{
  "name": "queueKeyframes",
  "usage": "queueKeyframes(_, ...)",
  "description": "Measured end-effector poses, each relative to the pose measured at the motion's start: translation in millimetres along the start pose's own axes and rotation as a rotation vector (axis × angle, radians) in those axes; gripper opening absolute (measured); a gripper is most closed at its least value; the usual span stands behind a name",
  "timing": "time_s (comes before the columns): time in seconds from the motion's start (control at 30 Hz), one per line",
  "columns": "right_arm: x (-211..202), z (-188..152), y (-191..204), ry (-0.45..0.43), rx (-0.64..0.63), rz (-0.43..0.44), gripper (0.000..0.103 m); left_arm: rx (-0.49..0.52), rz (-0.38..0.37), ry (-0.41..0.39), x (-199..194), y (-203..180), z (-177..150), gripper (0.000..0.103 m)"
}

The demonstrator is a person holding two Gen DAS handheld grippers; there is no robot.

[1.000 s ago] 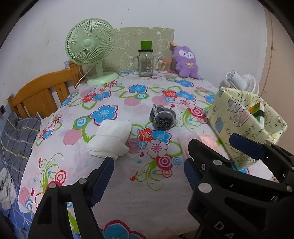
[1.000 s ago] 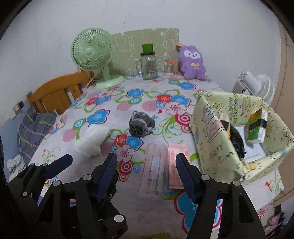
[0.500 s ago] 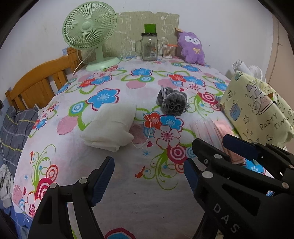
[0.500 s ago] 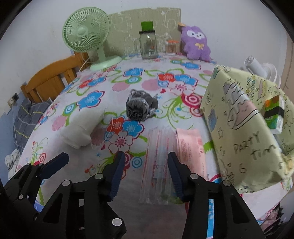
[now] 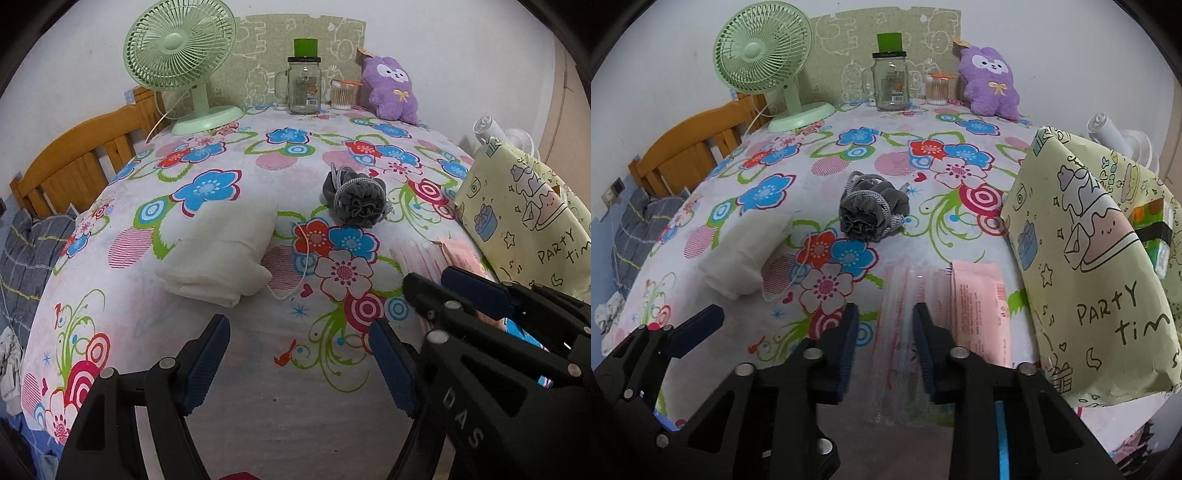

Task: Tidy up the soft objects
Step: 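Grasp the white folded cloth with the left tool while the right tool grasps the clear straw pack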

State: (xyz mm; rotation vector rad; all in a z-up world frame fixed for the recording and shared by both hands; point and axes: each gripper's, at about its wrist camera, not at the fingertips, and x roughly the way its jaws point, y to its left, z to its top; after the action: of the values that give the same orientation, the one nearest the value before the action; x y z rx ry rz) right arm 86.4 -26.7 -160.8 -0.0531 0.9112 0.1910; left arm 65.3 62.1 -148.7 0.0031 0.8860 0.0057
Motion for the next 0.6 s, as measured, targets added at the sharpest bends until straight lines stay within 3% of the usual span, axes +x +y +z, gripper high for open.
queueKeyframes(0.03, 1, 0, 0, 0.002, -0.007, -0.006, 0.018, 0.005, 0.003, -0.001, 0, -1, 0, 0.079)
queueKeyframes(0.27, -1, 2, -1, 0.000, -0.013, -0.001, 0.014, 0.010, 0.005, -0.010, -3, -2, 1, 0.079)
queueKeyframes(0.33, -2, 4, -1, -0.003, -0.016, 0.005, 0.006, 0.008, 0.008, -0.017, -5, -1, 3, 0.079)
queueKeyframes(0.6, -5, 17, 6, -0.026, -0.023, 0.044, 0.004, 0.009, 0.041, -0.051, -9, 7, 14, 0.079)
